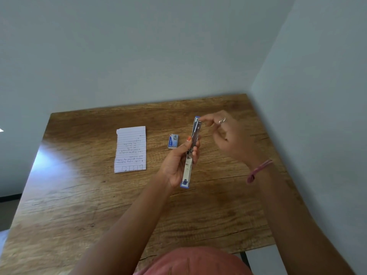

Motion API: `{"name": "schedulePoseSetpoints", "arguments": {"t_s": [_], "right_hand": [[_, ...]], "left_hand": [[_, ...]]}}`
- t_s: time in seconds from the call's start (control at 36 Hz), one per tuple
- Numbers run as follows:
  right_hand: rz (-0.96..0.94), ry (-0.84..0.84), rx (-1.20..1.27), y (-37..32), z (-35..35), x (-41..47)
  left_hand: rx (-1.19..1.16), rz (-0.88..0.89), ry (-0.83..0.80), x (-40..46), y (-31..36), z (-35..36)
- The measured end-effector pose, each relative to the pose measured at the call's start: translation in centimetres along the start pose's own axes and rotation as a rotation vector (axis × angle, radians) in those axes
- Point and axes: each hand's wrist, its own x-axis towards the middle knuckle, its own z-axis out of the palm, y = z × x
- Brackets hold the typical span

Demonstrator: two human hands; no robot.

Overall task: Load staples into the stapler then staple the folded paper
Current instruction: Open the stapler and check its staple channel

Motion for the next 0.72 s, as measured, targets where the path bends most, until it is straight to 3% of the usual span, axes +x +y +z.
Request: {"name": "schedulePoseSetpoints", "arguments": {"t_s": [0.14,0.19,0.25,0.28,0.31,0.42,0.44,0.47,0.56,0.58,0.72], "right_hand": [[0.129,0.409,0.546,-0.3,-0.1,0.4],[0.122,0.303,0.495,0.2,0.1,0.0],[0.029,-0.037,0.076,0.9,0.4,-0.4],[-0.011,-0.126,-0.073,1.3,0.6,-0.6],[-0.027,-0.108,-0.066,1.5,0.7,-0.5],[0.097,0.344,0.51,0.9,0.5,0.3],[0.137,0.378,0.573,0.8,0.5,0.4],[0.152,0.323,0.548,0.9,0.5,0.3],[0.049,-0.165,0.109,1.4,0.7,-0.4],[0.029,-0.215,0.073,1.6,0.8,-0.6],[0.208,0.273,0.577,1.3,0.8,0.2]], "left_hand": [[-0.031,-0.011,0.024,-0.1,-0.1,-0.1],[-0.032,-0.017,0.031,-0.1,-0.1,0.2],[-0.058,-0.026,0.041,0.0,-0.2,0.5],[-0.075,-0.029,0.047,0.0,-0.2,0.6],[-0.084,-0.03,0.05,0.0,-0.2,0.7],[-0.091,-0.032,0.054,0.0,-0.3,0.8],[-0.095,-0.03,0.057,0.0,-0.3,0.8],[-0.097,-0.027,0.06,0.0,-0.3,0.9],[-0.117,-0.027,0.075,0.1,-0.4,1.1],[-0.124,-0.027,0.082,0.1,-0.4,1.1],[-0.151,-0.023,0.093,0.1,-0.5,1.1]]}}
